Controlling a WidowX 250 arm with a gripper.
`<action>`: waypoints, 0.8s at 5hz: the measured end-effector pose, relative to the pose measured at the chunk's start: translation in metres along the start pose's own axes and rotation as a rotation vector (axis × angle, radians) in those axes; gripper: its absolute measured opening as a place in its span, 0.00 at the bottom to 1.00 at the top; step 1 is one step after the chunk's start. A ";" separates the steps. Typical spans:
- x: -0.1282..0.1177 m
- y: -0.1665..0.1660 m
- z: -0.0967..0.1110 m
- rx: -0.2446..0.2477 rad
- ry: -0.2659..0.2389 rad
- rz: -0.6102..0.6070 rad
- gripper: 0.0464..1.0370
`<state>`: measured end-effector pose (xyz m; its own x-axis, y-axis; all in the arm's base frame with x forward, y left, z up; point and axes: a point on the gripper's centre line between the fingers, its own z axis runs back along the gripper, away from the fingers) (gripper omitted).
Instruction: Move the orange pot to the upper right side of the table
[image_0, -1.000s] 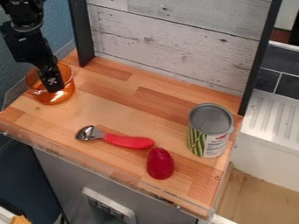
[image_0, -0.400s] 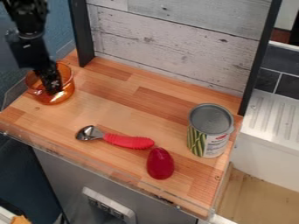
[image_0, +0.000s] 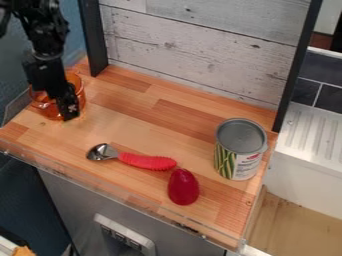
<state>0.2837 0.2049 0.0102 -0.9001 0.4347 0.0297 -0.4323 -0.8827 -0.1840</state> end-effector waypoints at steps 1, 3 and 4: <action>-0.005 -0.001 -0.006 0.029 0.012 -0.006 0.61; -0.006 -0.002 -0.006 0.023 0.014 -0.025 0.09; -0.003 0.005 -0.006 0.023 0.016 -0.048 0.03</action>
<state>0.2844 0.2007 0.0031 -0.8773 0.4793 0.0225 -0.4764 -0.8645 -0.1603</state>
